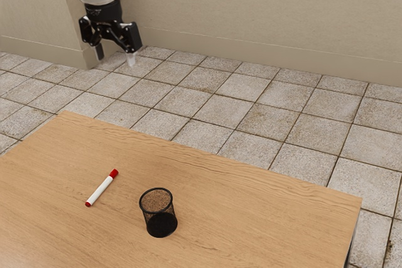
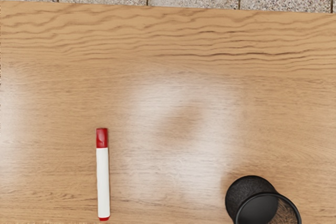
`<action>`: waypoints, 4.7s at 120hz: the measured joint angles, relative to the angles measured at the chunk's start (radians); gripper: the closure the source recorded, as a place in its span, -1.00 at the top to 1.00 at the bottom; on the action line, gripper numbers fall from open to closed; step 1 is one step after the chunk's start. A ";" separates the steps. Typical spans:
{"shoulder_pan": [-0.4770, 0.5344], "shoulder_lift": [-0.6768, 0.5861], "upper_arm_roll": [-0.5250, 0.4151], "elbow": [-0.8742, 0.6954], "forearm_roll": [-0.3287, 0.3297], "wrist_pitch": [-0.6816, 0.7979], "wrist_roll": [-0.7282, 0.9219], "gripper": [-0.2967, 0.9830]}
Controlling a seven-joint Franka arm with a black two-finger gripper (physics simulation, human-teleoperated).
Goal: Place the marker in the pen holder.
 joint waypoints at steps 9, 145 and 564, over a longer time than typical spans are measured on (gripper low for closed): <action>0.001 -0.002 0.000 0.001 -0.001 -0.002 -0.006 0.54; 0.002 0.059 0.178 -0.800 0.059 0.807 0.014 0.54; -0.002 -0.263 -0.221 -1.049 -0.075 1.119 0.112 -0.56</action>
